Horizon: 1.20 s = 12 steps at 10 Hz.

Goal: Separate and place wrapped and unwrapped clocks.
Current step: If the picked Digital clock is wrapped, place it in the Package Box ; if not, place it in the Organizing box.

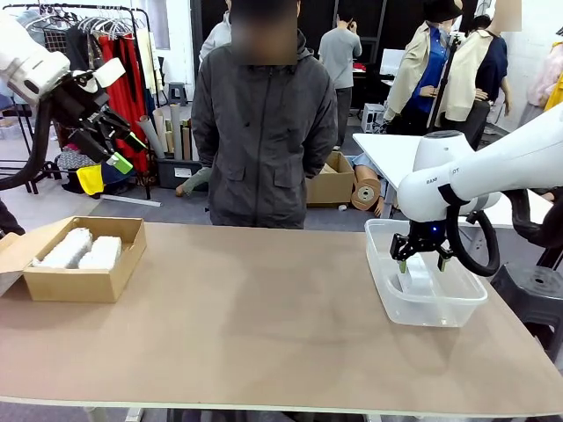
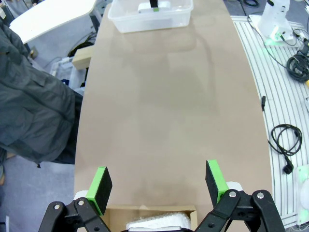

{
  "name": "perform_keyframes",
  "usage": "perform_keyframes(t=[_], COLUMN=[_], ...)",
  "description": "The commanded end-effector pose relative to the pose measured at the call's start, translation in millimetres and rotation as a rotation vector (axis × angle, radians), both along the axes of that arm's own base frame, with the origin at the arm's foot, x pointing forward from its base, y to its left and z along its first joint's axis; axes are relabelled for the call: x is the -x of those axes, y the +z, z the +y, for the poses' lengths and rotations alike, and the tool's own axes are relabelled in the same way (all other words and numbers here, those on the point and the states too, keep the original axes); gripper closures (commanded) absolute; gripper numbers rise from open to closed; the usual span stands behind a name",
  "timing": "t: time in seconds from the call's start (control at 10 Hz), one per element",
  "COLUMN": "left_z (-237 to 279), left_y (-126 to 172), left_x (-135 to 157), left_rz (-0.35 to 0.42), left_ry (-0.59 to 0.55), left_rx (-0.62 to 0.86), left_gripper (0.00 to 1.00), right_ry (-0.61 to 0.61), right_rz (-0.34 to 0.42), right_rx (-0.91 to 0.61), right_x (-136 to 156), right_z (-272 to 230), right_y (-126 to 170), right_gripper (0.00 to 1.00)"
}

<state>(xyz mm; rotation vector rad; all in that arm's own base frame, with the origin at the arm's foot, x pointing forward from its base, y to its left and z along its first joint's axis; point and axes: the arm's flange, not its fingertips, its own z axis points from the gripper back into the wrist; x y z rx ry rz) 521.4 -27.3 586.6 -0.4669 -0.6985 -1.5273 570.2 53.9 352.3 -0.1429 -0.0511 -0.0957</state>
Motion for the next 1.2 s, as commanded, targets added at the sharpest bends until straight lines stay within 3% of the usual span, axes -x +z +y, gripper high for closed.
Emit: perform_keyframes(t=[0.0,0.6,0.7,1.0,1.1], left_z=[3,3,3,3,3], left_y=[0,0,0,0,0], left_x=[2,2,2,2,2], left_rz=[-0.006,-0.006,-0.006,-0.006,-0.006], left_ry=[-0.016,-0.016,-0.016,-0.016,-0.016], left_rx=[-0.009,-0.009,-0.009,-0.009,-0.009], left_gripper=[0.0,0.0,0.0,0.0,0.0], right_ry=[-0.007,-0.002,0.049,0.192,0.309], right_rz=[0.025,0.012,-0.001,-0.024,0.023], right_rx=[0.006,0.002,-0.051,-0.026,-0.072], right_x=[-2,1,4,-2,-2], right_z=[1,0,3,8,13], right_y=[9,-1,-2,46,66], right_gripper=[0.0,0.0,0.0,0.0,0.0])
